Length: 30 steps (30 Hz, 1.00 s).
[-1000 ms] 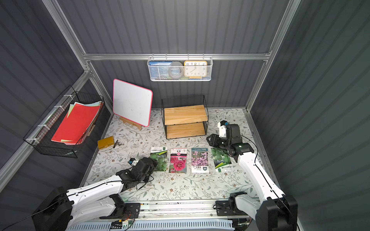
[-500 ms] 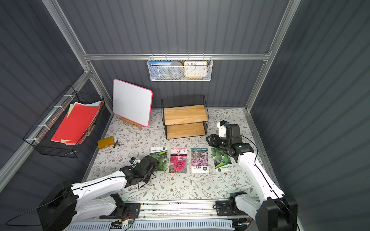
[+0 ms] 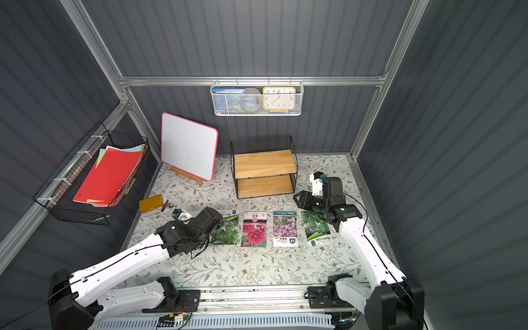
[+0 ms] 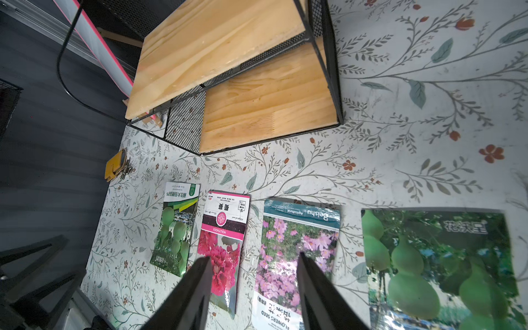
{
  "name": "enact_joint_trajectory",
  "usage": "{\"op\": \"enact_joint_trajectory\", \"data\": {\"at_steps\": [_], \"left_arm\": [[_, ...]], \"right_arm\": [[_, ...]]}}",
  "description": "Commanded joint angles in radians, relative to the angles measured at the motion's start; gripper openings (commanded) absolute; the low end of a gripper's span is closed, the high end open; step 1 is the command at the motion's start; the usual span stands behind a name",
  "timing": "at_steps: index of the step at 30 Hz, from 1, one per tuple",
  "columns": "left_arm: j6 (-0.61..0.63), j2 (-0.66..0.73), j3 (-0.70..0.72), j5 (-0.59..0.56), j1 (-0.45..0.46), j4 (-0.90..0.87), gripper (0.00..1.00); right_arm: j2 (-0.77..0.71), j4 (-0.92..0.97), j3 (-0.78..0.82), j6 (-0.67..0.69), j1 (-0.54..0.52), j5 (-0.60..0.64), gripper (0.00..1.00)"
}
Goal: Take the seed bag off the shelf
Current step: Reset both arms
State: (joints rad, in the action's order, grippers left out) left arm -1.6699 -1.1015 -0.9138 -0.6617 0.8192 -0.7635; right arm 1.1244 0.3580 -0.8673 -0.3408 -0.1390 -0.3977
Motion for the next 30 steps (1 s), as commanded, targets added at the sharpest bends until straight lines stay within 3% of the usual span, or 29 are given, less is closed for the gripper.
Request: {"op": "enact_joint_trajectory", "data": {"at_steps": [1,4,5,7,8,10,12,14,16,18,20,24,28,30], "left_arm": [[0.181,-0.012,-0.095,-0.306,-0.013,-0.054,1.0],[0.362,-0.021,-0.162,-0.47,-0.114,-0.014,1.0],[0.496,-0.015,-0.164,-0.48,-0.177,0.085,1.0],[0.893,0.013,-0.112,-0.384,-0.321,0.426,1.0],[1.034,0.019,-0.087,-0.285,-0.405,0.566,1.0],[1.109,0.005,-0.066,-0.164,-0.541,0.683,1.0],[1.166,-0.024,-0.028,-0.162,-0.631,0.789,1.0],[1.281,-0.032,0.074,-0.156,-0.67,0.974,1.0],[1.424,-0.031,0.236,-0.066,-0.691,1.262,1.0],[1.496,-0.055,0.407,-0.013,-0.698,1.561,1.0],[1.498,-0.109,0.494,-0.033,-0.7,1.726,1.0],[1.554,-0.253,0.566,-0.03,-0.703,1.976,1.0],[1.539,-0.392,0.597,0.049,-0.704,2.175,1.0],[1.59,-0.428,0.591,0.077,-0.704,2.218,1.0]], "right_arm": [[0.014,-0.01,0.005,-0.004,0.005,-0.006,0.54],[0.012,-0.007,0.0,-0.004,0.006,-0.005,0.54],[0.011,-0.007,0.001,-0.004,0.007,-0.002,0.54],[0.012,-0.007,0.001,-0.004,0.01,0.007,0.54],[0.014,-0.007,0.001,-0.004,0.011,0.012,0.54],[0.014,-0.007,0.003,-0.003,0.016,0.022,0.54],[0.012,-0.002,0.006,0.0,0.022,0.039,0.55],[0.008,0.0,0.011,0.003,0.031,0.063,0.56],[0.005,0.001,0.011,0.008,0.041,0.086,0.57],[0.008,-0.001,0.011,0.009,0.054,0.103,0.57],[0.014,-0.001,0.01,0.01,0.07,0.109,0.57],[0.012,0.003,0.014,0.014,0.095,0.126,0.57],[-0.001,-0.021,0.035,0.017,0.107,0.14,0.57],[-0.01,-0.032,0.048,0.02,0.113,0.176,0.57]]}}
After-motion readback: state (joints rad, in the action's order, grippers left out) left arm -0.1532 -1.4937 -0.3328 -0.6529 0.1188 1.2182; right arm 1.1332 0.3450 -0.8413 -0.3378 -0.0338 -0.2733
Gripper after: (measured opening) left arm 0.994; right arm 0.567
